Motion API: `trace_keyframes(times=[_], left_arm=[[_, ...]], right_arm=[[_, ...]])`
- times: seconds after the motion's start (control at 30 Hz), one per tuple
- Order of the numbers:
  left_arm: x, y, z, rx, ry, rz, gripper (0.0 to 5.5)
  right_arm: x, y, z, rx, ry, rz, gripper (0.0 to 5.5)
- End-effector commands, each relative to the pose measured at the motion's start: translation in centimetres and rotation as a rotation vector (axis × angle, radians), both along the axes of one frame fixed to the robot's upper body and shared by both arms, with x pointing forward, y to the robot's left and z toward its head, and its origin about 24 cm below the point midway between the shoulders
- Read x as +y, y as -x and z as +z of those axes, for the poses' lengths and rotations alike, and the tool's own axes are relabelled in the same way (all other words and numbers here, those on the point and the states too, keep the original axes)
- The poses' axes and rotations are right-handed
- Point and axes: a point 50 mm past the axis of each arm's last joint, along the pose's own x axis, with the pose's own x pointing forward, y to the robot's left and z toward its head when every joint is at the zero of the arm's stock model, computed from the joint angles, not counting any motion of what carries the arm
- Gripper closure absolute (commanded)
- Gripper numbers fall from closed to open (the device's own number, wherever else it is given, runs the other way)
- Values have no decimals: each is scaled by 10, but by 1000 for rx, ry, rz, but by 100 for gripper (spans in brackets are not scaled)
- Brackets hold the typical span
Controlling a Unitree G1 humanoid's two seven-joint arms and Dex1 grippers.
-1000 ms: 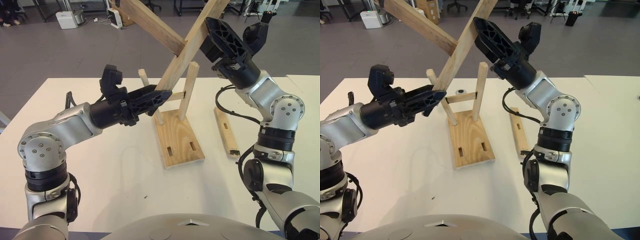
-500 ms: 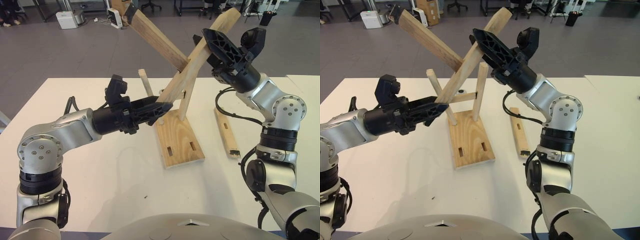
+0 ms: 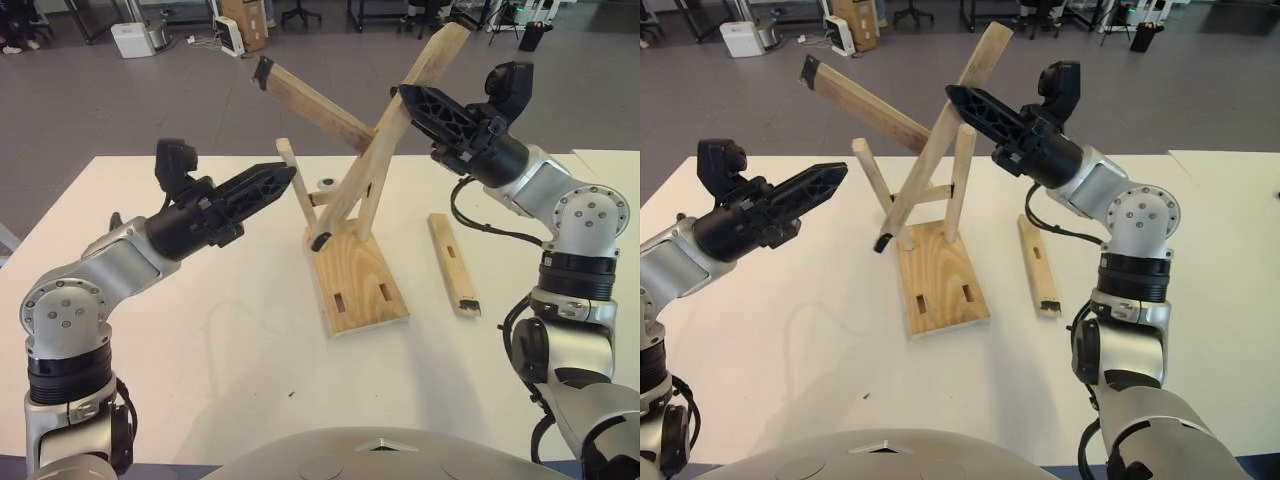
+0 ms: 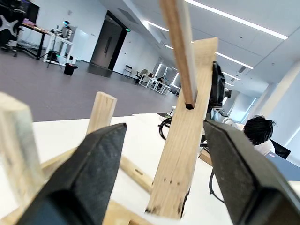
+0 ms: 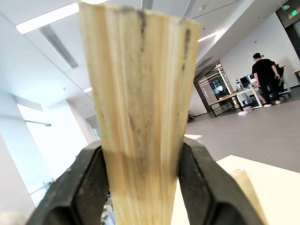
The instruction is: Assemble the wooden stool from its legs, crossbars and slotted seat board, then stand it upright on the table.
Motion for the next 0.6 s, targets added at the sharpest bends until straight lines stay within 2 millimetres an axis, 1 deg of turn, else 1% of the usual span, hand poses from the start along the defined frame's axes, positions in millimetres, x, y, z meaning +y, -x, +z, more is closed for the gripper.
trace_keyframes(times=[0.03,0.1,0.13,0.17,0.2,0.27,0.43,0.6], left_arm=[[34,25,-47,169,-157,81,242],[40,36,-73,230,-182,112,242],[40,42,-84,238,-198,112,242],[38,48,-93,250,-200,107,242],[36,53,-102,249,-239,108,242],[30,59,-114,258,-252,109,242],[23,60,-124,260,-228,128,242],[16,57,-125,254,-223,104,242]], right_arm=[[-26,5,-5,-141,147,-52,345],[-35,15,-25,-154,287,34,345],[-38,18,-31,-143,313,70,345],[-39,19,-35,-132,328,101,345],[-41,18,-40,-144,348,111,345],[-42,13,-50,-176,381,129,345],[-33,-1,-66,-254,414,162,345],[-31,-10,-78,-284,473,191,345]])
